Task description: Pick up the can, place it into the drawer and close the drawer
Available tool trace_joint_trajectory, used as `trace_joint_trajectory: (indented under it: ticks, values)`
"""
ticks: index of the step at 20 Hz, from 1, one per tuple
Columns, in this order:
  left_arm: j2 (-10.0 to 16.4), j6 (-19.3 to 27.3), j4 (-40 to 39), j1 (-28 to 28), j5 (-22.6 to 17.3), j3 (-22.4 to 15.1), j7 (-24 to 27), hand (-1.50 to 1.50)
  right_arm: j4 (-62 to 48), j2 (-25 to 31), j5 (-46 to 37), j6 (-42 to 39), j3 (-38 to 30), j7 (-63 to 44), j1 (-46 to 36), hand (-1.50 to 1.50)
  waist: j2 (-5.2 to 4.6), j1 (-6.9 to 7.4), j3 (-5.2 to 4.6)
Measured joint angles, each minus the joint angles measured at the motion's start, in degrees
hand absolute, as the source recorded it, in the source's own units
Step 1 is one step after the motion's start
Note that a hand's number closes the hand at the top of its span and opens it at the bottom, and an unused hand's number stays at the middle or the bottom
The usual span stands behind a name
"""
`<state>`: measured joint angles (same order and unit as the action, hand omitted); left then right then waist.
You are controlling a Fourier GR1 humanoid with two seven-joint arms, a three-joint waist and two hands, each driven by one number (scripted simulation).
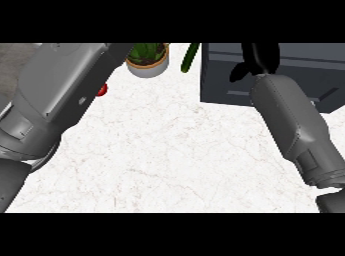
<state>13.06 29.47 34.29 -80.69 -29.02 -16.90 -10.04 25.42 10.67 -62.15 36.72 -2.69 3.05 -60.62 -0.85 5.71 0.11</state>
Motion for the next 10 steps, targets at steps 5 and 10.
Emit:
trace_joint_trajectory:
  ticks: [5,10]
  values:
    - [1.6,-0.4,3.8,3.0,0.3,-0.3,-0.8,-1.50,-4.2,0.5,0.2,-0.8,-1.1,1.4,-3.4,-1.50,-0.52,0.29,0.19]
    - [3.6,-1.0,7.9,5.8,0.3,-0.4,-1.9,-1.50,-5.4,0.1,3.1,-1.2,-3.7,6.2,-4.1,-1.50,-0.63,0.17,0.33]
